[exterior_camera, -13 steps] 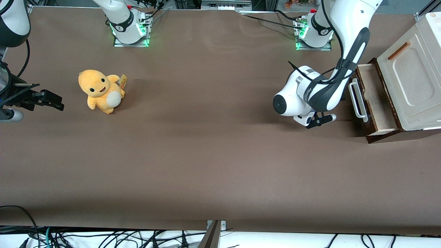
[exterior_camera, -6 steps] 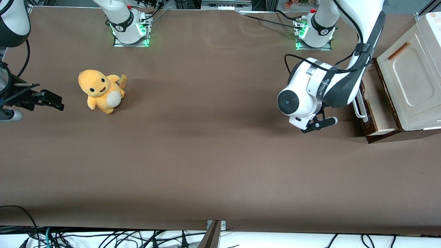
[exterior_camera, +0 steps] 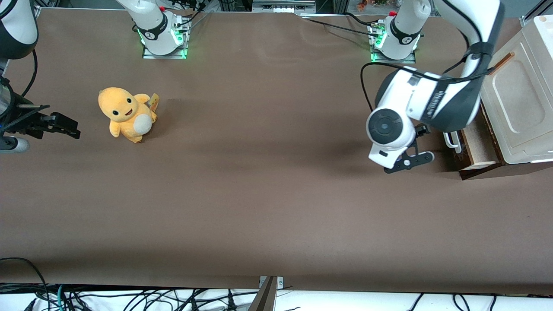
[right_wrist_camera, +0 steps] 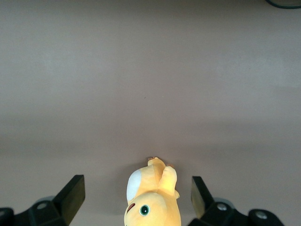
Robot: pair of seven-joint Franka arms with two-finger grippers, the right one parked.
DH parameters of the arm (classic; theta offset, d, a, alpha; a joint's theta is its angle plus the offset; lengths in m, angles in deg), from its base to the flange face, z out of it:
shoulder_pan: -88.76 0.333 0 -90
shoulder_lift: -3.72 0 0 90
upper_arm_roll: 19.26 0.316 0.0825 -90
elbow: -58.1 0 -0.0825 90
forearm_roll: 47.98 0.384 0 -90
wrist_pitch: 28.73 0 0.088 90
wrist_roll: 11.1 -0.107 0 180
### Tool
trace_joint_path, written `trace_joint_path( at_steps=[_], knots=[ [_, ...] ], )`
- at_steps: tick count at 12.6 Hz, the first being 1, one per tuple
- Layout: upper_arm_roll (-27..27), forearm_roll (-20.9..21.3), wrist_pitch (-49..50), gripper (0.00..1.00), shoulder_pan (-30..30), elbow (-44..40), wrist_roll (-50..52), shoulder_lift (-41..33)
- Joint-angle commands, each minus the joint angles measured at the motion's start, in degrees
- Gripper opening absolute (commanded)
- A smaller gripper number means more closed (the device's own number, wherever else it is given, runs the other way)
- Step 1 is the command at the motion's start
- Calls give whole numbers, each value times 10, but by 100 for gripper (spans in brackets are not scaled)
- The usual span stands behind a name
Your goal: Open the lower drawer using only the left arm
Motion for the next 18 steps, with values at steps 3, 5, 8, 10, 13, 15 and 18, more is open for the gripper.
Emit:
trace_joint_path(
  at_steps=[3, 5, 8, 10, 13, 15, 18],
  knots=[
    [54, -71, 4, 100, 1, -55, -122, -18],
    [88, -113, 4, 100, 0, -75, -168, -25],
    [137, -153, 5, 100, -6, -84, -228, -39],
    [139, -154, 5, 100, -1, -84, -256, -47],
    [151, -166, 5, 100, 7, -84, -302, -61],
    [152, -187, 5, 100, 27, -84, -324, -66],
    [175, -218, 4, 100, 32, -84, -363, -69]
  ],
)
